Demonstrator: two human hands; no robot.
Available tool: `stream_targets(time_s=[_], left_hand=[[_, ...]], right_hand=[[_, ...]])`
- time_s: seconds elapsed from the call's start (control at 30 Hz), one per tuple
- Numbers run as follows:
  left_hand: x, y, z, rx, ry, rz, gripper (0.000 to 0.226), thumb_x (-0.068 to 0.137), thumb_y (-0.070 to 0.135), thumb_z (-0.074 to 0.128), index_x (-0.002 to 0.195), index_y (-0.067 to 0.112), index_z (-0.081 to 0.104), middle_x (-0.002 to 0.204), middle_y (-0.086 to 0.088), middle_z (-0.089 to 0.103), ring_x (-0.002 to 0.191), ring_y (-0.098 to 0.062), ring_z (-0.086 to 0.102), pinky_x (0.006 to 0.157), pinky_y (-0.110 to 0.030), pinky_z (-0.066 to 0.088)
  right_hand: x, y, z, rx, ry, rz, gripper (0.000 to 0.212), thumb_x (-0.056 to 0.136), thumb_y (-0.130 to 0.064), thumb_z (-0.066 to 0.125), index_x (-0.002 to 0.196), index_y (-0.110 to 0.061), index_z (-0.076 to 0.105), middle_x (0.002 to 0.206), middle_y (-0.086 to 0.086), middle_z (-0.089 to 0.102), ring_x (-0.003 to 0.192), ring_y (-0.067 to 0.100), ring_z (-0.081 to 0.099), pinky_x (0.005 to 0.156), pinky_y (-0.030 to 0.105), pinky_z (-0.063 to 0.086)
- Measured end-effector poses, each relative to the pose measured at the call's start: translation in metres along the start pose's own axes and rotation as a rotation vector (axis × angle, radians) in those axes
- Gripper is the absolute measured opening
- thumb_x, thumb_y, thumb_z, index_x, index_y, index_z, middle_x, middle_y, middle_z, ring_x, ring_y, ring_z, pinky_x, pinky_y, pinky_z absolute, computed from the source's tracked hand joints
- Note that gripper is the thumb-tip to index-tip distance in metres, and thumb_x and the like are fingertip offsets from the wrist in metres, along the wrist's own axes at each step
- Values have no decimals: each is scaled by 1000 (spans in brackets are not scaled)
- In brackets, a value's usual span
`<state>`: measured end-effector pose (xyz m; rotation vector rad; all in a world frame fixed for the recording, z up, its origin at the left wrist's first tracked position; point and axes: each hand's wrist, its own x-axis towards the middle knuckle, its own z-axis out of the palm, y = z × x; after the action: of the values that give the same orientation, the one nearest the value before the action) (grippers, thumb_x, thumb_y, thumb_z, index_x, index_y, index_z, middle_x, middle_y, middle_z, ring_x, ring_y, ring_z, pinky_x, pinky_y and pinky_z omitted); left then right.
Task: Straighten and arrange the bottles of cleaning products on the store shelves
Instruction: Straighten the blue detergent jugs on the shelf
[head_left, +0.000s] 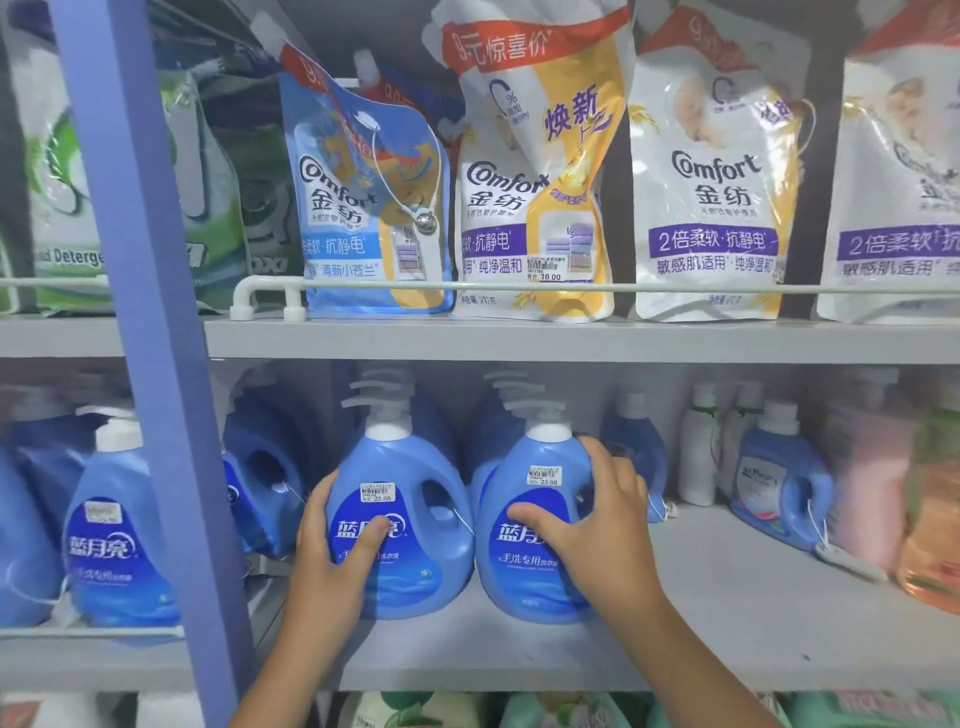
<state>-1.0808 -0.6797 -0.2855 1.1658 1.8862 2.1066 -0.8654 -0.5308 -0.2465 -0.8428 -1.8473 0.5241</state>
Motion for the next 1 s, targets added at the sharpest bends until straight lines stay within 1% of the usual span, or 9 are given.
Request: stream_targets(time_s=[0.23,0.37,0.43,0.5,0.6,0.63,0.7,0.83,1.0], left_hand=[[-6,2,-3,-37,11,-72,50,98,41,58,145,47,43,127,19,65,100,13,64,75,-16,54],[0,-6,-7,-213,49,-196,57,87,65,56,142,52,47,138,17,61,119,-2,63,100,-41,53],[6,-14,-9,-319,10,-257,65,84,78,59,143,52,49,142,14,61,128,-14,61,107,-51,49],[11,-22,-11,-369,-29,-282,72,81,82,59,145,51,48,146,11,59,134,-19,57,110,-57,45],[14,-29,-12,-457,-75,-289,70,86,78,58,148,47,47,150,7,56,139,-25,53,112,-62,40],[15,-29,-11,-479,-76,-292,69,86,78,58,147,46,48,149,6,57,138,-26,54,112,-62,39],[15,-27,-9,-516,-60,-306,62,88,73,58,142,45,54,142,3,63,133,-25,59,111,-62,42],[12,-19,-4,-544,-36,-330,50,95,60,50,139,36,59,131,-1,71,123,-25,66,108,-59,46],[12,-16,-4,-564,-20,-333,52,95,60,51,137,32,62,129,-3,71,124,-26,65,109,-62,44]], right_hand=[[-2,-2,3,-12,-29,19,84,68,-58,87,137,-44,41,117,-18,43,112,-2,37,74,0,40],[25,6,-23,233,95,228,19,98,-46,58,103,-28,56,113,-5,54,107,12,51,86,17,45],[39,51,-30,358,36,401,42,99,-59,49,110,-21,61,120,5,62,107,22,55,94,34,44],[62,95,-13,542,9,585,87,71,-89,64,132,-27,63,135,6,64,113,26,66,98,42,51],[45,41,-12,764,-131,573,44,95,-58,64,69,-25,78,70,7,74,58,13,72,54,23,57],[46,26,-15,783,-182,575,58,105,-41,53,52,-21,68,49,3,62,42,9,64,42,18,49],[45,5,-9,835,-251,646,59,111,-30,41,55,-19,57,41,-2,53,36,9,57,38,17,44],[61,32,0,735,-342,673,43,111,-42,39,85,-18,63,75,4,68,67,19,67,61,34,53],[54,2,-7,646,-349,701,48,109,-20,46,63,-10,56,41,3,52,33,10,54,34,14,39]])
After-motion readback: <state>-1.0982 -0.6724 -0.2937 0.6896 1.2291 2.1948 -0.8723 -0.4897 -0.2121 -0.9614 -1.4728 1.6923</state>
